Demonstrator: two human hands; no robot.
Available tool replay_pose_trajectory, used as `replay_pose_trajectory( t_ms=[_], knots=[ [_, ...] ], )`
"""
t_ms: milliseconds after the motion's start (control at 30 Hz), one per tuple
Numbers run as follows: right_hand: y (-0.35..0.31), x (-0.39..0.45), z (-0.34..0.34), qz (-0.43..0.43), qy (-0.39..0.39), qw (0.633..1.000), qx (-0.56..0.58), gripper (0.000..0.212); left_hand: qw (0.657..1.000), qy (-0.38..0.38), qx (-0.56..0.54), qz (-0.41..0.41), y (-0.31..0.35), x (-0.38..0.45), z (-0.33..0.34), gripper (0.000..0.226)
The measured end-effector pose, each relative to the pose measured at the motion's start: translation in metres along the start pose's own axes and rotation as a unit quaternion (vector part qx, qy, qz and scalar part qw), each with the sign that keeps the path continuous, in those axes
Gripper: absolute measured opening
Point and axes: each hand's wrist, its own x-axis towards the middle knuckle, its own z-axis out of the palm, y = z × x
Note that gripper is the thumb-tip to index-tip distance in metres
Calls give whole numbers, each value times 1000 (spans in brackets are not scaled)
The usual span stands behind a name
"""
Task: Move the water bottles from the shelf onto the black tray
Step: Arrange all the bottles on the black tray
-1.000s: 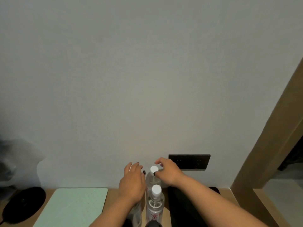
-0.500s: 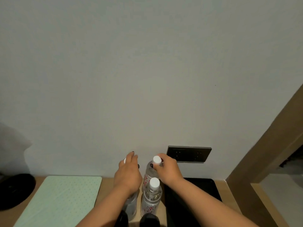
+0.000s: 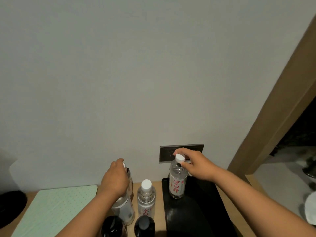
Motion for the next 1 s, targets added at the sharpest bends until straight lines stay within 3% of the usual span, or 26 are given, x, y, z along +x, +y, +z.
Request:
replay_pose_trajectory(
  t_ms=[200, 400, 600, 800, 1000],
  knots=[
    [35, -7, -2, 26, -18, 999, -39, 35, 999, -6, 30, 14, 4, 0, 5, 49],
    [57, -8, 0, 68, 63, 994, 54, 39, 998, -4, 43, 36, 9, 0, 9, 47],
    [56, -5, 11, 75, 120, 987, 78, 37, 997, -10, 54, 48, 15, 0, 12, 47],
    [58, -4, 13, 71, 128, 987, 72, 38, 998, -9, 44, 33, 9, 4, 9, 48],
    [50, -5, 23, 75, 153, 981, 90, 38, 999, 42, 22, 27, 1, 3, 8, 41]
  ],
)
